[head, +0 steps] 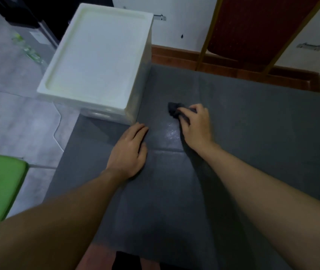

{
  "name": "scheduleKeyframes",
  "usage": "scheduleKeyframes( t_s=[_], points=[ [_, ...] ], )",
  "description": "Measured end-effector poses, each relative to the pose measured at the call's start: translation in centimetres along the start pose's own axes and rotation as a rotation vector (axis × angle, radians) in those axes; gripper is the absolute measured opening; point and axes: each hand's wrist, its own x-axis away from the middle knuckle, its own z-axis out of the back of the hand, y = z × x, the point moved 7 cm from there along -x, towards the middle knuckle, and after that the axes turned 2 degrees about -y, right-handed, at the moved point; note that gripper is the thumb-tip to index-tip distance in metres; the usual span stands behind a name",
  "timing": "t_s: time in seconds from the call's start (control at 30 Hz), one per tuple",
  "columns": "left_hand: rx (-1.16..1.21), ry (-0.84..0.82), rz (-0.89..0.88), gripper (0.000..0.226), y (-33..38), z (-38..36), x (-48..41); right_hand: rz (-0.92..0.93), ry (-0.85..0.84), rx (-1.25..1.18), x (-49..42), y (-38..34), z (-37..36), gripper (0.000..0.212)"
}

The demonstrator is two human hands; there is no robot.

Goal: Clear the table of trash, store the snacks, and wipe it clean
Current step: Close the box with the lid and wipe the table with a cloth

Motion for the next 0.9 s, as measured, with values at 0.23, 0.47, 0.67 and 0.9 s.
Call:
scheduleKeyframes(
  t_s=[0.23, 0.47, 0.67, 0.9],
  points=[
    [-0.254, 0.013, 0.18, 0.055, -5.3, 1.2, 9.9, 0.281, -0.192, -0.107, 8.6, -7.4, -2.2, 0.023],
    [-0.323, -0.009, 0.205, 0.057, -5.6, 0.6, 10.5, 0.069, -0.027, 0.018, 3.8, -4.1, -1.7, 0.026],
    [-0.324, -0.008, 0.206, 0.057, -5.8, 0.7, 10.3, 0.162, -0.111, -0.072, 9.2, -8.2, -3.6, 0.028],
    [-0.309, 0.006, 0.196, 0.057, -5.7, 0.7, 10.3, 0.133, -0.043, -0.011, 9.2, -7.3, -3.1, 0.03]
  ],
)
